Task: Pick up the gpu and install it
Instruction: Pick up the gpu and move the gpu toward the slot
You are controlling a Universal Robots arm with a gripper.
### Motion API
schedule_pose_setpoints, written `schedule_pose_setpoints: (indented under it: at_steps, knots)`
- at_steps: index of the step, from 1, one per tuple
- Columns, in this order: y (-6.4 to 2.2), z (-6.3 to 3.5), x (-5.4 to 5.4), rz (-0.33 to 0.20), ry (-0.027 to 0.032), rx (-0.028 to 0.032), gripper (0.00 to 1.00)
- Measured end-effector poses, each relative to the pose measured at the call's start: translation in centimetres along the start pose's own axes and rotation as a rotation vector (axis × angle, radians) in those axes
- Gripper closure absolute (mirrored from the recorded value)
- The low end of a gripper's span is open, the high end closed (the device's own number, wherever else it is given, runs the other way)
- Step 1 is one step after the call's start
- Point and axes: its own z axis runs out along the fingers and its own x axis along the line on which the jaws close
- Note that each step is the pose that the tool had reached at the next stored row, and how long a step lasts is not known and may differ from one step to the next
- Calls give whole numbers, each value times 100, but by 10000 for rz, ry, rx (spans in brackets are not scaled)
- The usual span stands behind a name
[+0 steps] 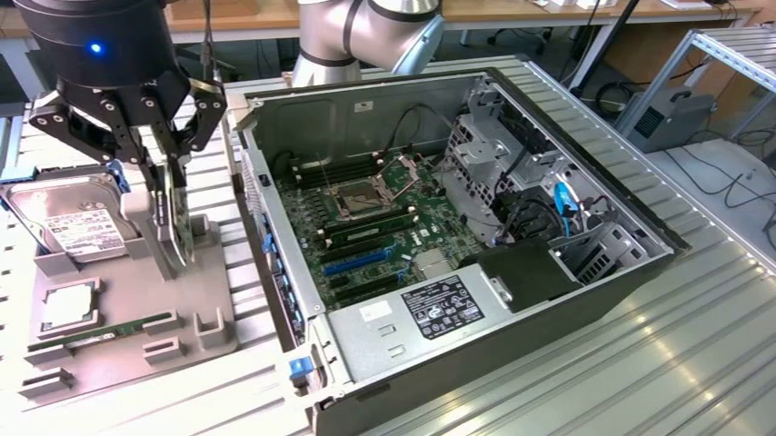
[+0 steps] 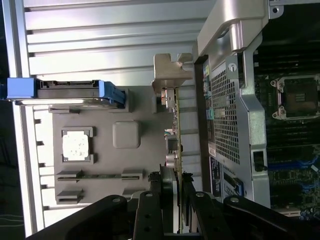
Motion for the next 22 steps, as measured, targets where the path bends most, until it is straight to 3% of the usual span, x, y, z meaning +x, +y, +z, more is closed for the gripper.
schedule_pose_setpoints:
  at_steps: [22]
  knots:
    - [8, -182, -5, 0, 0, 0, 73]
